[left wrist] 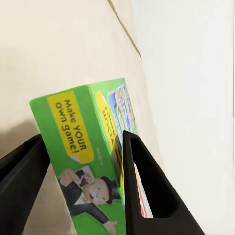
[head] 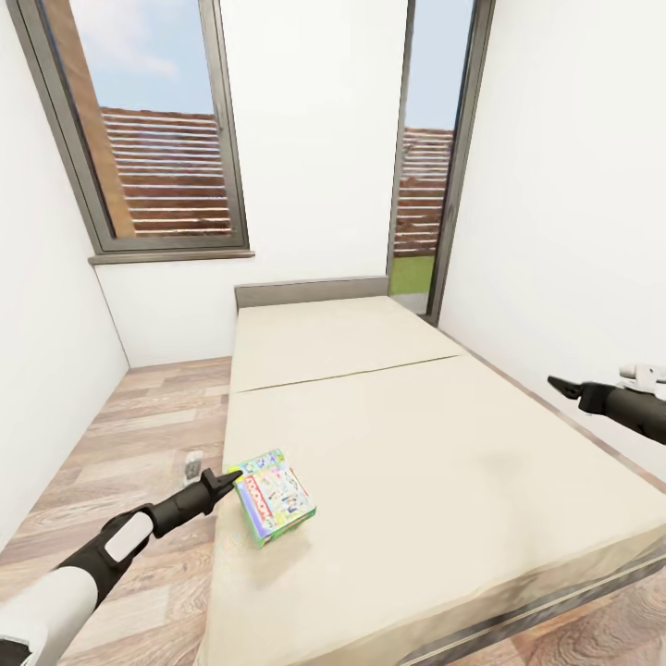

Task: Put all the toys in the child's room - the three board games (two on the bed and one on the table), the two jigsaw puzzles on the table, and the tennis ball on the table - inside the toy box on the table in the child's room.

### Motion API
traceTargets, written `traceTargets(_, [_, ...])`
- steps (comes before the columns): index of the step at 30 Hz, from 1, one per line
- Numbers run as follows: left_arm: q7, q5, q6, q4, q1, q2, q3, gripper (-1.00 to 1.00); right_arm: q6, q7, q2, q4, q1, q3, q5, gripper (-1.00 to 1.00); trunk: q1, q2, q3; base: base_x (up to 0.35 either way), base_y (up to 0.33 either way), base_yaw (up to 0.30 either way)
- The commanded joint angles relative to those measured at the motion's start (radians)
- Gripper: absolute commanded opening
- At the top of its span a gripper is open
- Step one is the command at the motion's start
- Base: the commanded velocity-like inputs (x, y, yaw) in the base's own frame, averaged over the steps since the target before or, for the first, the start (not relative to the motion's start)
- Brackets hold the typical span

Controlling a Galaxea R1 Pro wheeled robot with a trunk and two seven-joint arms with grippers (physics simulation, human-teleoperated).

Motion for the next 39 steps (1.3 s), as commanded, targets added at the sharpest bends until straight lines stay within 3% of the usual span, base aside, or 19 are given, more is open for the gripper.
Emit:
traceTargets(1, [0.001, 0.010, 0.016, -0.016, 0.001, -0.007, -0.005, -1.00, 0.000, 0.013, 0.001, -0.003, 0.005, 0.000, 0.008, 1.00, 0.000, 0.000, -0.001, 0.000, 0.000, 0.000])
traceTargets(4, [0.022, 0.009, 0.053, -0.183, 0.059, -0.027, -0.005, -1.00, -0.004, 0.022, 0.002, -0.028, 0.019, 0.002, 0.006, 1.00, 0.000, 0.000, -0.001, 0.000, 0.000, 0.000])
traceTargets(5, [0.055, 0.011, 0.058, -0.331, 0.120, -0.034, -0.003, -1.00, 0.003, 0.023, 0.003, -0.039, 0.024, 0.002, 0.005, 1.00, 0.000, 0.000, -0.001, 0.000, 0.000, 0.000])
traceTargets(7, [0.094, 0.013, 0.059, -0.395, 0.143, -0.036, -0.002, -1.00, 0.009, 0.023, 0.003, -0.043, 0.025, 0.002, 0.005, 1.00, 0.000, 0.000, -0.001, 0.000, 0.000, 0.000])
traceTargets(8, [0.330, 0.034, 0.061, -0.634, 0.226, -0.041, 0.000, -1.00, 0.024, 0.024, 0.003, -0.050, 0.027, 0.003, 0.003, 1.00, 0.000, 0.000, -0.001, 0.000, 0.000, 0.000])
traceTargets(9, [0.430, 0.066, 0.063, -0.735, 0.260, -0.042, -0.002, -1.00, 0.027, 0.024, 0.003, -0.051, 0.028, 0.003, 0.003, 1.00, 0.000, 0.000, -0.001, 0.000, 0.000, 0.000])
traceTargets(13, [0.499, 0.092, 0.071, -0.816, 0.283, -0.044, -0.006, -1.00, 0.028, 0.024, 0.003, -0.058, 0.031, 0.004, 0.004, 1.00, 0.000, 0.000, -0.001, 0.000, 0.000, 0.038])
traceTargets(17, [0.536, 0.105, 0.073, -0.824, 0.287, -0.048, -0.005, -1.00, 0.030, 0.024, 0.003, -0.061, 0.032, 0.004, 0.004, 1.00, 0.000, 0.000, -0.001, 0.000, 0.000, 0.224])
traceTargets(21, [0.608, 0.152, 0.077, -0.860, 0.300, -0.057, -0.004, -1.00, 0.032, 0.024, 0.003, -0.062, 0.033, 0.013, 0.003, 1.00, 0.000, 0.000, -0.001, 0.000, 0.000, 0.275])
traceTargets(22, [0.650, 0.178, 0.083, -0.894, 0.313, -0.059, -0.003, -1.00, 0.032, 0.024, 0.003, -0.062, 0.033, 0.026, 0.003, 1.00, 0.000, 0.000, -0.001, 0.000, 0.000, 0.288])
traceTargets(24, [0.696, 0.198, 0.088, -0.946, 0.331, -0.060, -0.003, -1.00, 0.032, 0.024, 0.003, -0.062, 0.034, 0.041, 0.004, 1.00, -0.008, 0.014, 0.005, 0.000, 0.000, 0.290])
traceTargets(25, [0.743, 0.208, 0.091, -1.012, 0.355, -0.060, -0.003, -1.00, 0.032, 0.024, 0.003, -0.062, 0.035, 0.056, 0.003, 1.00, -0.012, 0.021, 0.008, 0.000, 0.000, 0.293])
traceTargets(28, [0.831, 0.218, 0.091, -1.134, 0.397, -0.060, -0.003, -1.00, 0.033, 0.024, 0.004, -0.063, 0.046, 0.087, 0.004, 1.00, -0.023, 0.042, 0.018, 0.000, 0.000, 0.295])
traceTargets(31, [0.901, 0.220, 0.090, -1.203, 0.421, -0.061, -0.004, -1.00, 0.033, 0.024, 0.004, -0.063, 0.058, 0.117, 0.002, 1.00, -0.035, 0.063, 0.027, 0.000, 0.000, 0.272])
traceTargets(39, [0.920, 0.226, 0.095, -1.199, 0.429, -0.062, -0.004, -1.00, 0.032, 0.025, 0.003, -0.068, 0.084, 0.153, -0.002, 1.00, -0.065, 0.119, 0.046, 0.000, 0.000, 0.204])
